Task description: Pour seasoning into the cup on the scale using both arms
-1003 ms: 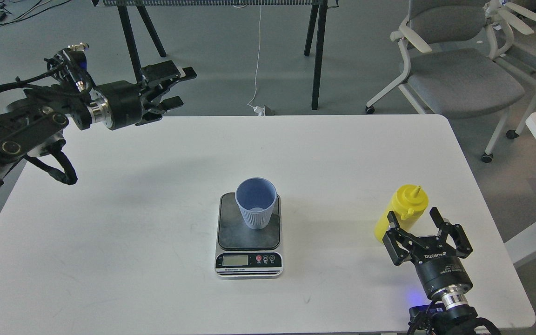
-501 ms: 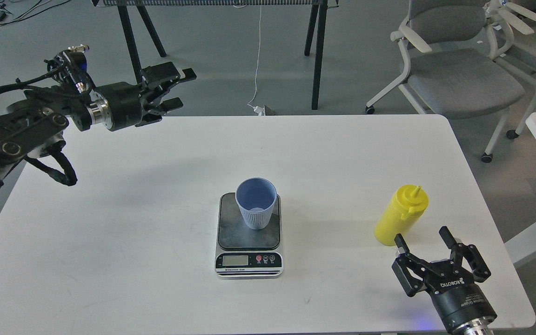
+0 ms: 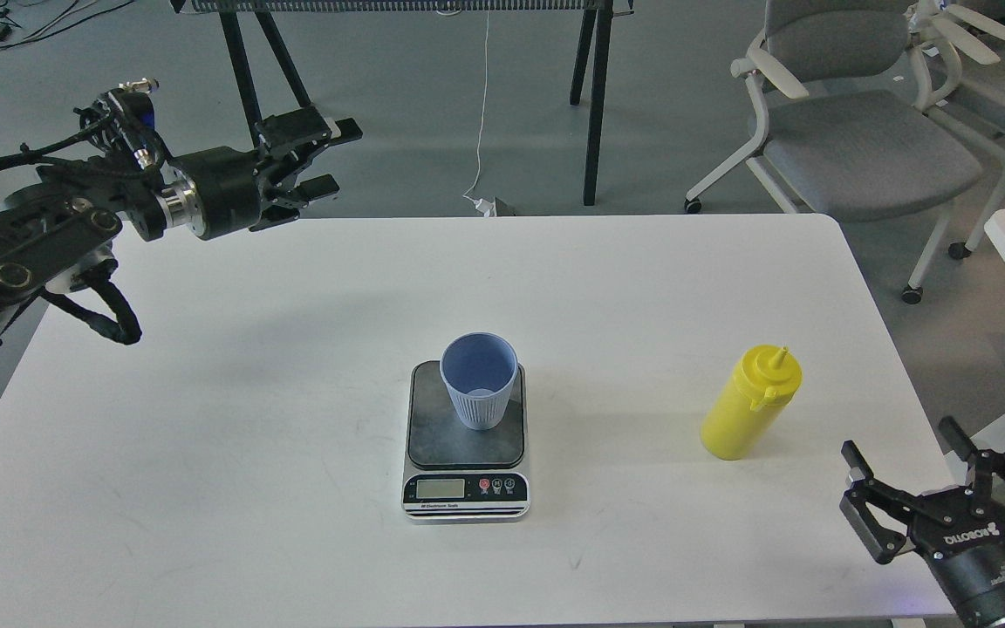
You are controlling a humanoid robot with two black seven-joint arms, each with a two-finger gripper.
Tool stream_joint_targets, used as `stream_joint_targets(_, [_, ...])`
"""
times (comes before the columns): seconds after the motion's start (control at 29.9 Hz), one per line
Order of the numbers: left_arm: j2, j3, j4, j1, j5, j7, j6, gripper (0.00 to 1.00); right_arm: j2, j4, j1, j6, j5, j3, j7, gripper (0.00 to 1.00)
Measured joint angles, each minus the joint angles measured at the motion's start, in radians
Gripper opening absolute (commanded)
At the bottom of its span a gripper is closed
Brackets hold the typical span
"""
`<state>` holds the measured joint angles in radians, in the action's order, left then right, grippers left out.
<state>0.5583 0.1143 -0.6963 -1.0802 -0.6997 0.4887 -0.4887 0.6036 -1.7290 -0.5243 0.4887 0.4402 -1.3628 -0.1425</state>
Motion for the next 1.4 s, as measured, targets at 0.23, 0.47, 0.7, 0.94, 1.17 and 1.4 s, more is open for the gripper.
stream_joint_targets(0.23, [0.008, 0.057, 0.000, 0.032, 0.000, 0.000, 0.000, 0.99, 0.089, 0.091, 0.406, -0.027, 0.011, 0.055, 0.011, 0.95])
stream_joint_targets(0.47, [0.028, 0.097, 0.000, 0.049, 0.000, 0.000, 0.000, 0.99, 0.094, 0.373, 0.893, -0.061, 0.018, 0.389, 0.011, 0.95])
stream_joint_targets(0.7, [0.035, 0.148, 0.000, 0.083, 0.001, 0.000, 0.000, 0.99, -0.009, 0.578, 1.067, -0.053, 0.013, 0.525, 0.010, 0.96])
stream_joint_targets(0.94, [0.037, 0.248, 0.002, 0.122, 0.014, 0.000, 0.000, 0.99, -0.019, 0.622, 1.104, -0.035, 0.009, 0.559, 0.000, 0.96])
stream_joint_targets(1.17, [0.045, 0.323, 0.006, 0.124, 0.074, 0.000, 0.000, 0.99, -0.020, 0.688, 1.072, 0.000, 0.009, 0.548, -0.006, 0.96])
stream_joint_targets(1.4, [0.036, 0.368, 0.009, 0.120, 0.079, 0.000, 0.000, 0.99, -0.021, 0.695, 1.014, 0.000, 0.007, 0.549, -0.056, 0.96])
